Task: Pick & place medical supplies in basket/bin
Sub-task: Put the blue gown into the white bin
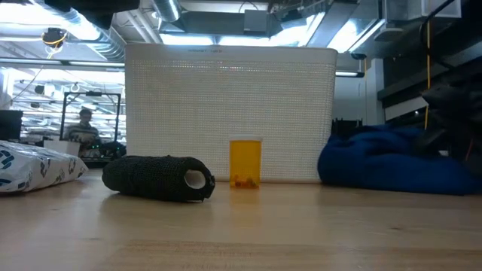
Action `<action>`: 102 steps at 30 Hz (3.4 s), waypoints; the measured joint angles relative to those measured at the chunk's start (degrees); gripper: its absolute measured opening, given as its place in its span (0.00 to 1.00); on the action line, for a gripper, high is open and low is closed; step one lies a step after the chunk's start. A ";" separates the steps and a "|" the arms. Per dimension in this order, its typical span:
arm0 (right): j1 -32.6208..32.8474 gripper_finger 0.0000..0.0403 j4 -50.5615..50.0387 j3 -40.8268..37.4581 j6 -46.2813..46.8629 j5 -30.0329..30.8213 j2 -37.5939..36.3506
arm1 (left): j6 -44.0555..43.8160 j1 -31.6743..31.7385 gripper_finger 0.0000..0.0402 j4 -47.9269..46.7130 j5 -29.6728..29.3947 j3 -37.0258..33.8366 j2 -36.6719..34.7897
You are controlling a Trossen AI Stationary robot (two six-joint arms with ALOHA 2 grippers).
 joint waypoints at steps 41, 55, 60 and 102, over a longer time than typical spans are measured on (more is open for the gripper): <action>-10.74 0.06 10.11 0.93 -22.85 9.98 -1.03 | -0.04 0.01 0.01 0.00 0.02 0.00 0.00; -10.68 0.06 -34.23 22.36 -24.42 17.52 -8.13 | -0.13 -0.01 0.01 0.02 0.44 0.00 0.00; -10.69 0.06 -45.92 29.63 -24.65 20.49 -8.24 | -0.11 -0.01 0.01 0.02 0.44 0.00 0.00; -9.76 0.06 -24.37 54.14 -90.69 23.47 -8.17 | 0.03 -0.01 0.01 0.07 0.44 0.00 0.00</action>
